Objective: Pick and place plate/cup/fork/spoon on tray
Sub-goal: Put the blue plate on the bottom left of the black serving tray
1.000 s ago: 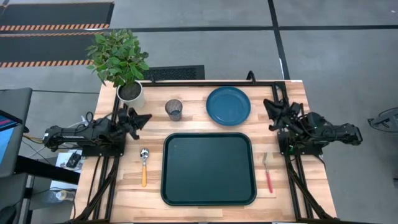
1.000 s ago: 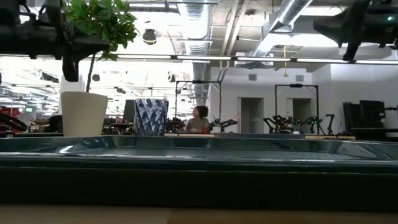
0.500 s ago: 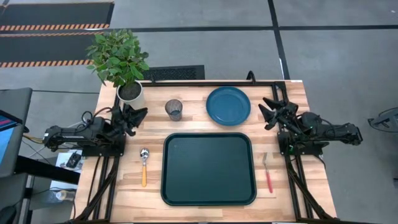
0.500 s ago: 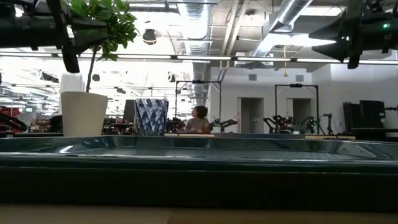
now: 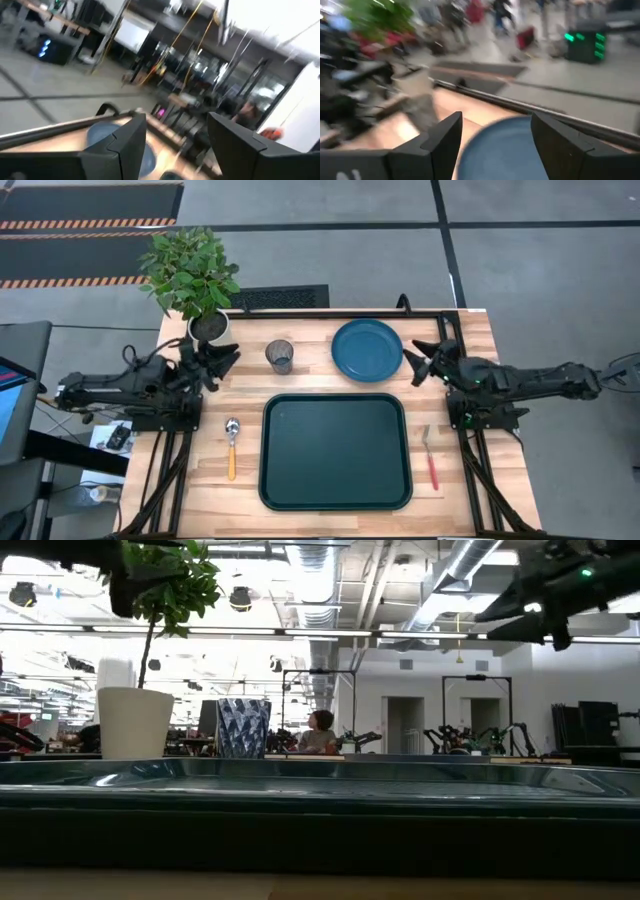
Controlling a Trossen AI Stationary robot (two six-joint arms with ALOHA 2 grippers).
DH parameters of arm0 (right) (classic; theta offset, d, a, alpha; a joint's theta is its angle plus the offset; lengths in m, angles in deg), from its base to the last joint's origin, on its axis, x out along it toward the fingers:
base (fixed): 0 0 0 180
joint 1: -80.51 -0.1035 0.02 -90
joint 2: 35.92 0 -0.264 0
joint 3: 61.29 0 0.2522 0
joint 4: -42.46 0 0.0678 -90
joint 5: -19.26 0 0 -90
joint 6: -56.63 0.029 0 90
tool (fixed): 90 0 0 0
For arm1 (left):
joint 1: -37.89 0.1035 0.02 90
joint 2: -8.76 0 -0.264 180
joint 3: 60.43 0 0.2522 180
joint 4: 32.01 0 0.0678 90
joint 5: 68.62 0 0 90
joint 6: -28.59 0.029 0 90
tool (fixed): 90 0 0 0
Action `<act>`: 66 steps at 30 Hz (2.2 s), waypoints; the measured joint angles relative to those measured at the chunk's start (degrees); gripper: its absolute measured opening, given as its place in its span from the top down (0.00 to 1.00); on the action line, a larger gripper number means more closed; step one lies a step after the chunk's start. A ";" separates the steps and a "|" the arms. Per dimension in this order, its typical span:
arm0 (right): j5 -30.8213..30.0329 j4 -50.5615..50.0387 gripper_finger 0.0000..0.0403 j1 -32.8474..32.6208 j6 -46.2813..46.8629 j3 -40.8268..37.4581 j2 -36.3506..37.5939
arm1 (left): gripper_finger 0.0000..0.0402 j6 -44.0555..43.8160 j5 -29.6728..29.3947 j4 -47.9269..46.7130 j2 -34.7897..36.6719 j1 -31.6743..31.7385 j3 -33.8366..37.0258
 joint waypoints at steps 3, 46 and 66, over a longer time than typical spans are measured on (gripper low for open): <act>-2.72 -11.18 0.35 2.32 10.60 7.65 -8.62 | 0.51 -0.12 -3.82 -7.86 -6.28 0.02 -5.99; 30.13 -15.53 0.87 36.78 26.17 16.02 -59.39 | 0.51 -10.27 -7.43 -27.44 -22.74 0.09 -19.18; 33.72 -14.85 0.99 26.89 23.47 15.74 -33.33 | 0.51 -9.64 -10.36 -28.38 -22.74 0.09 -19.18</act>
